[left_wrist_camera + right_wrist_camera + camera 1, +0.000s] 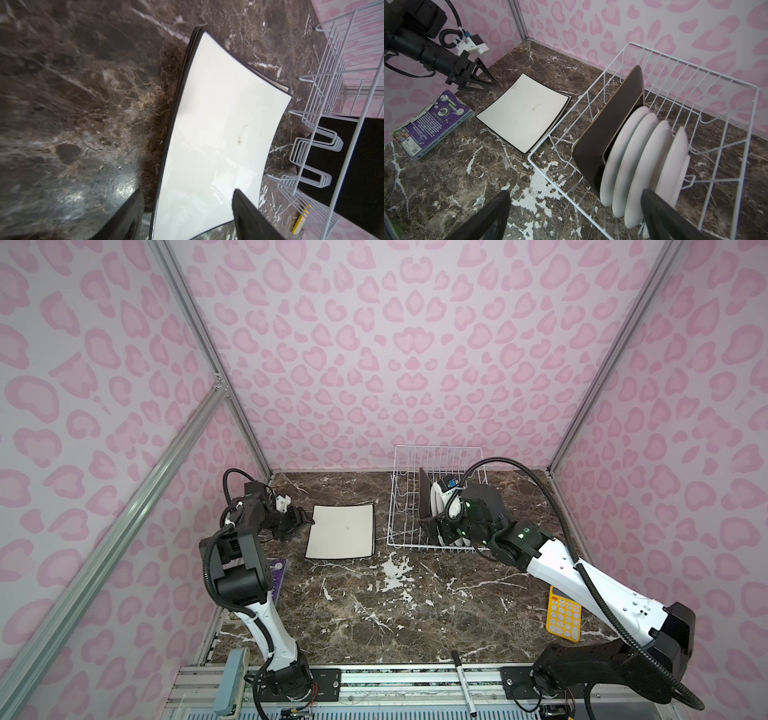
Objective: Unload the plates from the dish rack
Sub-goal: 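Open the left gripper to release the plate and lift away, then move the left gripper toward the rack while the right gripper reaches the dark plate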
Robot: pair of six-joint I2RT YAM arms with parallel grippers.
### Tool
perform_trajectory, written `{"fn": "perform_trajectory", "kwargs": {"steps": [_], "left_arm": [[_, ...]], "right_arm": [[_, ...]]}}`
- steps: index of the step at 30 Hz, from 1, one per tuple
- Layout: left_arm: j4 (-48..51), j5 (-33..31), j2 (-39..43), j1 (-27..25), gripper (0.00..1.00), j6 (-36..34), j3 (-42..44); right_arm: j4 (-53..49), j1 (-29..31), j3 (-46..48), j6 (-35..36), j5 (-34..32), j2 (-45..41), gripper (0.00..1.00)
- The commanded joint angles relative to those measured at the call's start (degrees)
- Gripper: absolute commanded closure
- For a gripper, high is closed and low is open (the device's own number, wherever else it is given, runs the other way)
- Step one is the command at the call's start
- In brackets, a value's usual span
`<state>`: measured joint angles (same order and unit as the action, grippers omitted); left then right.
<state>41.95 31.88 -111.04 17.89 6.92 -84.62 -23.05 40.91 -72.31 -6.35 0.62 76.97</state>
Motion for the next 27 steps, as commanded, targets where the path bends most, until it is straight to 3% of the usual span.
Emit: {"fn": "perform_trajectory", "kwargs": {"steps": [1,14,23,27], "left_arm": [[-4.10,-2.04,2.91,0.04,0.30,2.85,1.15],[-14.80,-4.67,25.11,-2.72,0.25,8.26,9.80],[-24.40,-11.93,39.40,-13.75,0.20,8.28,13.84],[-27.59,-14.44,41.86,-19.34,0.19,8.44,14.89]], "right_arm": [[3.28,-0.01,0.50,0.97,-3.35,-0.57,0.01],[9.07,-2.36,4.24,1.57,-5.59,-3.56,0.01],[11.66,-4.55,7.32,0.20,-5.38,-5.72,0.01],[11.92,-5.04,7.97,-0.87,-5.58,-6.35,0.01]]}}
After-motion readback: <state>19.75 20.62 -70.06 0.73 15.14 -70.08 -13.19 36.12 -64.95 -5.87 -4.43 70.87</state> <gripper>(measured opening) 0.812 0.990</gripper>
